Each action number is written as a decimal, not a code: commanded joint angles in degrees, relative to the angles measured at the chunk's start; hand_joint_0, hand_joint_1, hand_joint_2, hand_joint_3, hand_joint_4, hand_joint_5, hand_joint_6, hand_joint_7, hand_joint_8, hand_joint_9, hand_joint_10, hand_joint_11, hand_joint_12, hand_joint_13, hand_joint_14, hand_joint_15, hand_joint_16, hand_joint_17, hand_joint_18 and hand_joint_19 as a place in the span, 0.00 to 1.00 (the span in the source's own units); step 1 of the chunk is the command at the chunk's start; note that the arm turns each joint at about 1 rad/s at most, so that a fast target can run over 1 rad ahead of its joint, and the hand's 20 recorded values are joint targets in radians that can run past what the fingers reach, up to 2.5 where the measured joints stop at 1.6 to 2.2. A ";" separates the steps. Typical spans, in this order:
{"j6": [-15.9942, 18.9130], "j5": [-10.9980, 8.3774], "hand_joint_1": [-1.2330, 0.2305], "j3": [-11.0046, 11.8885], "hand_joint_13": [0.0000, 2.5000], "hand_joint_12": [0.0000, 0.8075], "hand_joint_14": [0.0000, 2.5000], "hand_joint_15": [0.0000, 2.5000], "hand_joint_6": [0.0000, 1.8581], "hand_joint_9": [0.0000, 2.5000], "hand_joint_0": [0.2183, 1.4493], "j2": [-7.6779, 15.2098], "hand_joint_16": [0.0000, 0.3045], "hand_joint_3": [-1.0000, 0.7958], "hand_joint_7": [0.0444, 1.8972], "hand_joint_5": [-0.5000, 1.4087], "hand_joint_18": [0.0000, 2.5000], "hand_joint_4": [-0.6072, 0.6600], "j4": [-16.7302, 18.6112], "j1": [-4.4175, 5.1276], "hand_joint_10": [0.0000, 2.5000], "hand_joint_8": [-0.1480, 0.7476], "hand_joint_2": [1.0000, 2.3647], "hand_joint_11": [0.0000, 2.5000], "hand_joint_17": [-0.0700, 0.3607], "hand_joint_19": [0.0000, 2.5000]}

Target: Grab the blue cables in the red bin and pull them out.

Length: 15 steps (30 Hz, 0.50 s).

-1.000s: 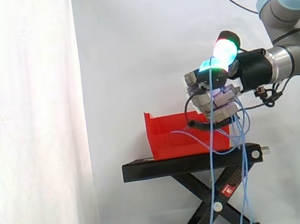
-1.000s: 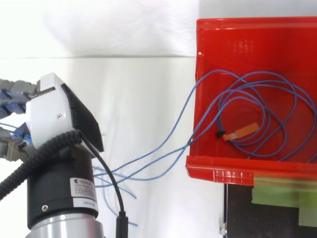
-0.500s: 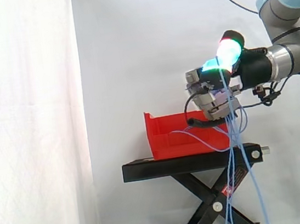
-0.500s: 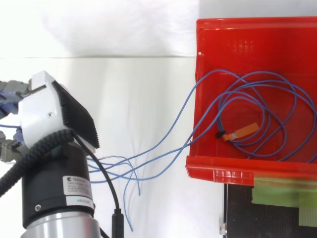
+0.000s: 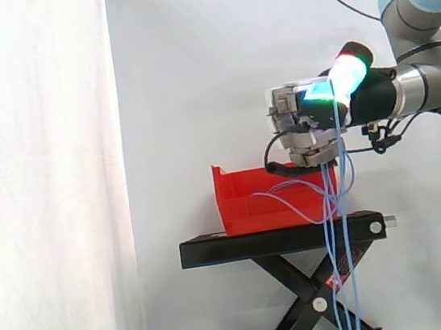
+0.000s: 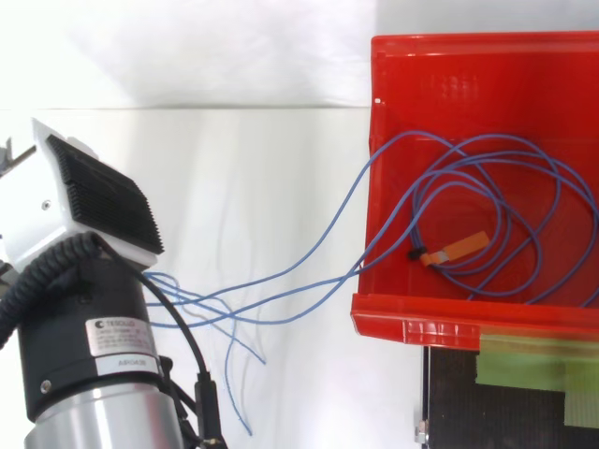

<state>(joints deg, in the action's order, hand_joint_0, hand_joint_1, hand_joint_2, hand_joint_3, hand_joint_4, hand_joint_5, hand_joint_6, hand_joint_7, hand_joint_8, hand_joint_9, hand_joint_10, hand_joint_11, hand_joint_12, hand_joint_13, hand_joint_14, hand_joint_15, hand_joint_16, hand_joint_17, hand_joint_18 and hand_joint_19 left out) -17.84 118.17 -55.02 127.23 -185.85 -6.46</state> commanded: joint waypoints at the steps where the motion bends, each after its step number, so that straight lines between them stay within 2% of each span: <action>1: 0.22 0.04 0.22 -1.31 0.46 0.31 1.00 0.44 0.13 0.46 0.54 -0.05 0.10 0.00 0.49 0.86 0.64 0.49 0.14 0.04 0.01 0.43 0.00 0.31 0.32 0.85; 8: 3.38 0.13 0.22 -5.80 0.46 0.31 1.00 0.44 0.12 0.45 0.53 -0.05 0.10 0.00 0.49 0.86 0.63 0.48 1.46 0.39 0.01 0.43 0.00 0.31 0.32 0.84; 12: 8.21 0.04 0.22 -8.78 0.46 0.31 1.00 0.43 0.12 0.46 0.54 -0.05 0.10 0.00 0.50 0.86 0.62 0.49 4.09 0.57 0.01 0.43 0.00 0.31 0.32 0.82; 15: 9.71 0.04 0.22 -9.66 0.46 0.32 1.00 0.44 0.12 0.46 0.54 -0.05 0.10 0.00 0.50 0.86 0.62 0.49 4.71 0.74 0.01 0.43 0.00 0.31 0.32 0.82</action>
<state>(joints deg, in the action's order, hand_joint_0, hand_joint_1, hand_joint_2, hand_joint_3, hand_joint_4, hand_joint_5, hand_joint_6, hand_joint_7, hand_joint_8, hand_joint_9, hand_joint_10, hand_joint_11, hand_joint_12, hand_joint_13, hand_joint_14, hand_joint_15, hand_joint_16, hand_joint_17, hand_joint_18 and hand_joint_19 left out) -10.39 118.22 -63.29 127.21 -182.14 -5.87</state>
